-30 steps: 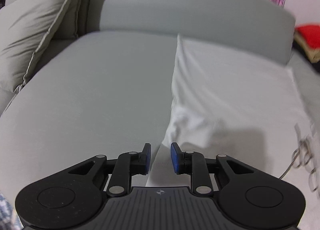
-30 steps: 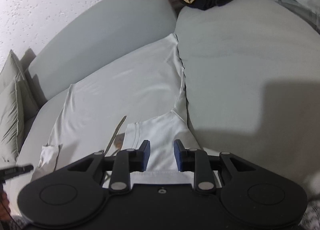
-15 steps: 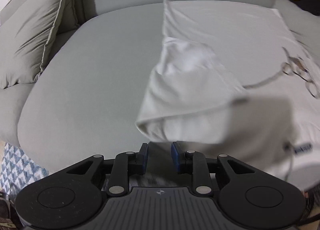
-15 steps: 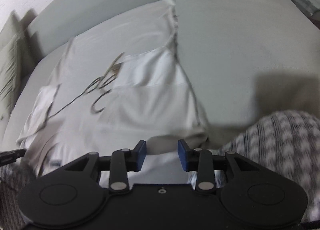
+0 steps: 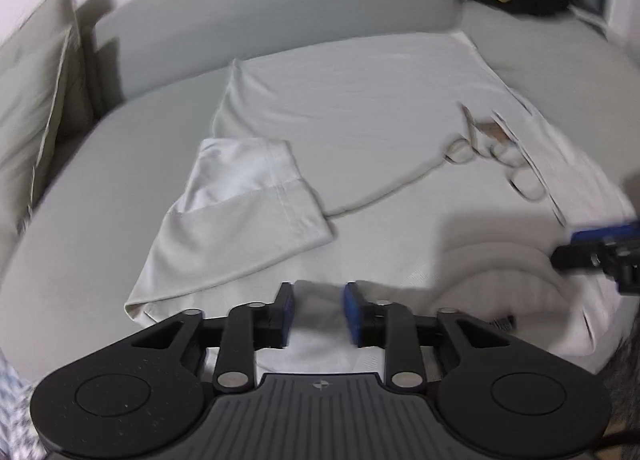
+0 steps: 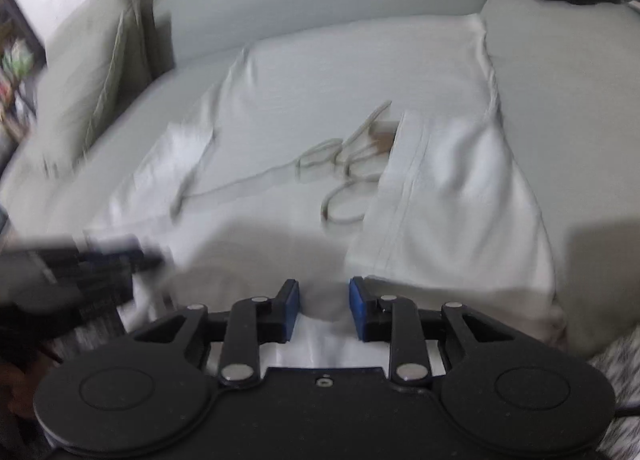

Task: Fold clothes
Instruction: 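Move both grippers to the shirt hem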

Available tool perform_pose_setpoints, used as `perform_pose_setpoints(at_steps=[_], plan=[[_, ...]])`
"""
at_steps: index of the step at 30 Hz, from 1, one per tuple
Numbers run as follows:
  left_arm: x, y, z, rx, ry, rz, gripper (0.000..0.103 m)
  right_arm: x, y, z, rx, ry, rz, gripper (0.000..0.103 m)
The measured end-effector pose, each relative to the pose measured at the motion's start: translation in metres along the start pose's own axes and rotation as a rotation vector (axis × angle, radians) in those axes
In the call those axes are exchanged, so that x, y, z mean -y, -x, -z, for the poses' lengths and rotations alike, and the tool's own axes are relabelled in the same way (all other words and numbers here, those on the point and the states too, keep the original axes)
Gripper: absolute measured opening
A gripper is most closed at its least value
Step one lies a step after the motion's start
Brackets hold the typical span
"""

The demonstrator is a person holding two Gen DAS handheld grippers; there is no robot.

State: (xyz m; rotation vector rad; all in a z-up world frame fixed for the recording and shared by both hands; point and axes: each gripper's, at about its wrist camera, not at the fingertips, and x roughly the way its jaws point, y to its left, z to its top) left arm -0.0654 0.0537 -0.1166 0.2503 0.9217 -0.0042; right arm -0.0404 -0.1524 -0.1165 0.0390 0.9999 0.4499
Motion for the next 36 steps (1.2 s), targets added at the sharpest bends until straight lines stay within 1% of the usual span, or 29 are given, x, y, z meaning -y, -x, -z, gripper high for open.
perform_pose_setpoints(at_steps=[1,2,3,4,5,6,8,9,10,11,12,13,15,16,17,18,19,20,23,25,28,29,30,31,32,33,34,35,36], plan=[[0.005,0.007,0.006,-0.006,-0.045,0.014,0.016,-0.004,0.005,0.005,-0.013,0.026,-0.005,0.027],[0.006,0.014,0.012,-0.014,-0.065,0.036,0.016,-0.007,0.009,0.009,-0.029,0.043,-0.015,0.027],[0.005,0.02,0.019,-0.022,-0.073,0.063,0.018,-0.01,0.014,0.013,-0.044,0.059,-0.024,0.018],[0.002,0.025,0.024,-0.021,-0.058,0.09,0.024,-0.013,0.019,0.018,-0.06,0.076,-0.034,0.014],[-0.003,0.029,0.029,-0.017,-0.03,0.119,0.029,-0.016,0.023,0.022,-0.076,0.093,-0.044,0.013],[-0.007,0.033,0.031,0.0,-0.002,0.123,0.028,-0.019,0.028,0.026,-0.092,0.109,-0.053,0.01],[-0.013,0.039,0.031,0.05,0.052,0.108,0.028,-0.017,0.035,0.022,-0.025,0.094,-0.048,0.004],[-0.015,0.039,0.028,0.073,0.073,0.106,0.028,-0.016,0.037,0.018,0.009,0.077,-0.051,0.004],[-0.016,0.037,0.025,0.091,0.092,0.107,0.028,-0.016,0.035,0.015,0.022,0.064,-0.056,0.004],[-0.015,0.033,0.022,0.08,0.092,0.109,0.028,-0.016,0.031,0.012,0.028,0.054,-0.061,0.004],[-0.012,0.028,0.02,0.055,0.082,0.112,0.028,-0.016,0.024,0.01,0.012,0.048,-0.062,0.004],[-0.01,0.023,0.019,0.029,0.073,0.116,0.028,-0.016,0.014,0.01,-0.031,0.034,-0.059,0.004],[-0.004,0.013,0.015,-0.022,0.053,0.122,0.028,-0.01,0.001,0.016,-0.124,-0.023,-0.089,0.0],[-0.002,0.008,0.013,-0.048,0.044,0.125,0.023,-0.009,-0.003,0.02,-0.186,-0.049,-0.111,0.0],[-0.003,0.01,0.013,-0.056,0.047,0.14,0.022,-0.008,-0.004,0.025,-0.227,-0.064,-0.116,0.0],[-0.006,0.015,0.014,-0.054,0.057,0.16,0.022,-0.008,0.0,0.028,-0.229,-0.068,-0.115,0.001],[-0.009,0.02,0.015,-0.052,0.066,0.18,0.026,-0.007,0.008,0.026,-0.201,-0.072,-0.125,0.001],[-0.014,0.026,0.014,-0.038,0.073,0.173,0.029,-0.005,0.018,0.019,-0.157,-0.087,-0.142,0.004],[-0.036,0.044,0.0,0.037,0.104,0.117,0.029,0.002,0.053,-0.006,-0.02,-0.143,-0.199,0.007],[-0.058,0.059,-0.017,0.113,0.158,0.116,0.029,0.004,0.075,-0.027,0.056,-0.167,-0.237,0.007],[-0.091,0.079,-0.045,0.216,0.222,0.11,0.029,0.007,0.104,-0.058,0.167,-0.163,-0.247,0.019],[-0.099,0.083,-0.054,0.243,0.228,0.097,0.029,0.01,0.111,-0.069,0.196,-0.17,-0.247,0.026],[-0.106,0.086,-0.064,0.269,0.23,0.083,0.029,0.013,0.117,-0.081,0.223,-0.178,-0.248,0.031],[-0.112,0.087,-0.073,0.288,0.234,0.076,0.029,0.018,0.122,-0.091,0.245,-0.188,-0.251,0.033],[-0.118,0.087,-0.082,0.304,0.239,0.073,0.029,0.023,0.124,-0.1,0.261,-0.203,-0.245,0.04],[-0.124,0.087,-0.091,0.319,0.244,0.07,0.03,0.029,0.125,-0.11,0.277,-0.22,-0.236,0.049],[-0.131,0.086,-0.1,0.332,0.251,0.068,0.033,0.034,0.125,-0.119,0.292,-0.237,-0.227,0.055],[-0.136,0.082,-0.109,0.338,0.26,0.063,0.04,0.04,0.123,-0.128,0.299,-0.252,-0.214,0.063],[-0.142,0.076,-0.118,0.342,0.269,0.056,0.043,0.046,0.118,-0.136,0.3,-0.26,-0.201,0.066]])
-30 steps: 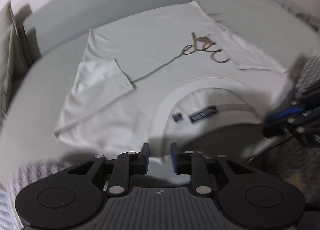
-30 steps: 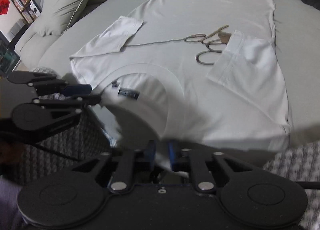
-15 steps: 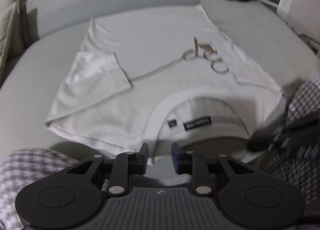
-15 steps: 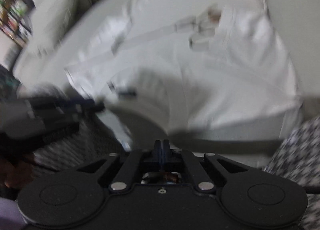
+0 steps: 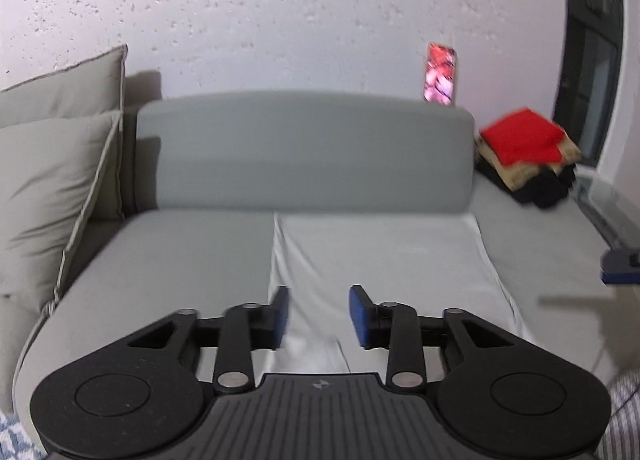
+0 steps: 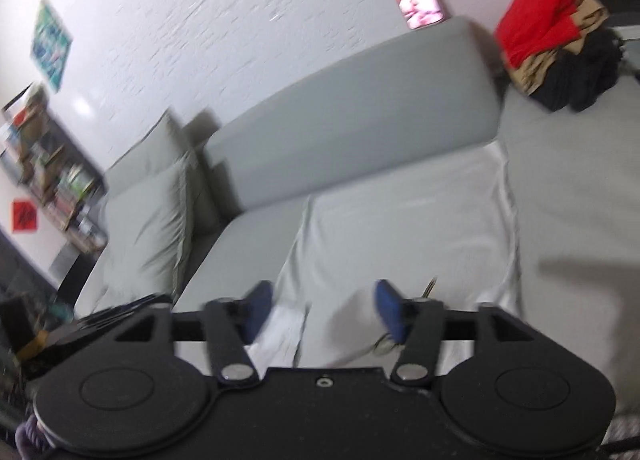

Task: Fold clothes
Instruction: 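Move both grippers to the shirt hem, then grasp the shirt hem with both grippers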

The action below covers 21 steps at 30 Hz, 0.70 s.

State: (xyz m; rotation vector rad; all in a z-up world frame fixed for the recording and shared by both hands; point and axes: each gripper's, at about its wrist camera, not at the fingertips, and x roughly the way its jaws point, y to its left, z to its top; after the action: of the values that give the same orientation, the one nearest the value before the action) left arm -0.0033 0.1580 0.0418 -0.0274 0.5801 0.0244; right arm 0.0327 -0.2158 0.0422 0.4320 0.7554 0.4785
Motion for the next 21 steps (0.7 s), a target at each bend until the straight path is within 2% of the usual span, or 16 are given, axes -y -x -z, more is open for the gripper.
perform_pose_setpoints(at_steps=[3,4,5,6,9,10,11,12,14,16,18,19,20,21], plan=[[-0.012,-0.037,-0.015,-0.048,0.029,-0.016,0.05,0.016,-0.021,-0.019,0.005,-0.009,0.041,0.074],[-0.016,-0.053,-0.017,-0.077,0.042,-0.015,0.057,0.022,-0.031,-0.024,0.008,-0.015,0.054,0.074],[-0.019,-0.072,-0.016,-0.111,0.055,-0.018,0.068,0.03,-0.041,-0.028,0.006,-0.025,0.068,0.075],[-0.022,-0.093,-0.015,-0.148,0.068,-0.024,0.07,0.038,-0.053,-0.032,0.003,-0.038,0.083,0.076],[-0.03,-0.153,-0.007,-0.258,0.099,-0.042,0.062,0.067,-0.091,-0.039,-0.027,-0.091,0.136,0.076],[-0.033,-0.172,-0.004,-0.283,0.106,-0.05,0.057,0.076,-0.105,-0.041,-0.043,-0.098,0.153,0.074],[-0.036,-0.189,-0.001,-0.304,0.117,-0.057,0.051,0.083,-0.118,-0.043,-0.057,-0.09,0.177,0.06],[-0.039,-0.206,0.002,-0.324,0.127,-0.065,0.049,0.09,-0.131,-0.045,-0.063,-0.07,0.207,0.033],[-0.049,-0.234,0.004,-0.331,0.152,-0.08,0.037,0.103,-0.153,-0.051,-0.048,-0.029,0.277,0.011],[-0.058,-0.258,0.0,-0.311,0.161,-0.119,0.032,0.118,-0.169,-0.06,-0.001,-0.014,0.295,0.011],[-0.064,-0.28,-0.007,-0.29,0.154,-0.136,0.032,0.136,-0.184,-0.075,0.027,-0.04,0.288,0.013],[-0.066,-0.29,-0.011,-0.284,0.145,-0.136,0.034,0.147,-0.193,-0.083,0.033,-0.06,0.281,0.018],[-0.068,-0.301,-0.015,-0.278,0.137,-0.135,0.04,0.157,-0.202,-0.09,0.036,-0.086,0.279,0.035],[-0.069,-0.31,-0.018,-0.272,0.126,-0.128,0.044,0.168,-0.211,-0.097,0.036,-0.113,0.28,0.047]])
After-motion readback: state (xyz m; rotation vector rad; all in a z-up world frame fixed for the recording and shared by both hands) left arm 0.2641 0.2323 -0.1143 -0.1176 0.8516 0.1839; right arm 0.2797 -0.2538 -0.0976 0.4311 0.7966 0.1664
